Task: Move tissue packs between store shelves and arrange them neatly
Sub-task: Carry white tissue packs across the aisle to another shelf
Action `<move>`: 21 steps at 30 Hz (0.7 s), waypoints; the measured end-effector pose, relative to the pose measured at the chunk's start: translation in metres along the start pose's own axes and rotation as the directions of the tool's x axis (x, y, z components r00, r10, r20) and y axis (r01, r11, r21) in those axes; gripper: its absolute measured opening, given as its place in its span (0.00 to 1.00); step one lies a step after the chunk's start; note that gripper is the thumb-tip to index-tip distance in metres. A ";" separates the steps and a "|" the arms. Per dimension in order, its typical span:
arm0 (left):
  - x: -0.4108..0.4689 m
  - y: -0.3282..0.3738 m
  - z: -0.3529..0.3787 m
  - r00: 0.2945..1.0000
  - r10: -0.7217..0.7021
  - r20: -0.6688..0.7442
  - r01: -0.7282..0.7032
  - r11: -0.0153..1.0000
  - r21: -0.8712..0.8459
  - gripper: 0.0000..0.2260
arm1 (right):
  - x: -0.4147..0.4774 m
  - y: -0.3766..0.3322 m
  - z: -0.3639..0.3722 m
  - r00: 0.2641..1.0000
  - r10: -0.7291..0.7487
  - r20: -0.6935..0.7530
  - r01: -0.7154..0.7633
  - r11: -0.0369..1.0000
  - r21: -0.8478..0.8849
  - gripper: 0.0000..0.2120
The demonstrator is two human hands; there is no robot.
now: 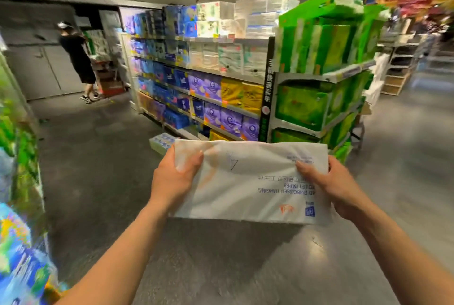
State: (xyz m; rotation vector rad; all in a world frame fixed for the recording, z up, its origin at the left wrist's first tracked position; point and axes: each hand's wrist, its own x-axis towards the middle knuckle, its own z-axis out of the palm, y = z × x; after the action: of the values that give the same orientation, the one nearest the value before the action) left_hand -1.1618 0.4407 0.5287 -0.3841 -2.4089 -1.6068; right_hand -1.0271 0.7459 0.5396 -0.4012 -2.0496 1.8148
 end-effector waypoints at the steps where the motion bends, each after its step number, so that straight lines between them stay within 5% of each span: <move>1: 0.032 -0.007 0.001 1.000 0.004 -0.003 -0.004 1.000 0.009 0.22 | 0.032 -0.001 0.012 1.000 -0.009 -0.007 0.009 1.000 0.002 0.40; 8: 0.241 -0.038 0.015 1.000 0.014 -0.008 -0.014 0.998 0.063 0.18 | 0.228 -0.024 0.089 0.998 -0.059 0.037 0.061 0.997 -0.043 0.24; 11: 0.321 -0.061 0.030 1.000 0.005 -0.015 -0.004 0.996 0.087 0.16 | 0.310 -0.021 0.118 0.996 -0.074 0.051 0.076 0.997 -0.034 0.26; 15: 0.440 -0.103 0.057 0.999 -0.008 -0.048 0.013 0.995 0.103 0.24 | 0.428 -0.011 0.158 0.984 -0.127 0.122 0.131 0.991 -0.027 0.14; 21: 0.618 -0.137 0.085 0.995 -0.031 -0.096 0.039 0.995 0.088 0.26 | 0.617 -0.020 0.218 0.967 -0.186 0.172 0.203 0.975 -0.087 0.09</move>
State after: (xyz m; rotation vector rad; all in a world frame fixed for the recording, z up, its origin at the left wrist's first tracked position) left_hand -1.7926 0.5271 0.5778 -0.2453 -2.4186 -1.4891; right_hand -1.6746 0.8261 0.5913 -0.0760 -2.2133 1.6765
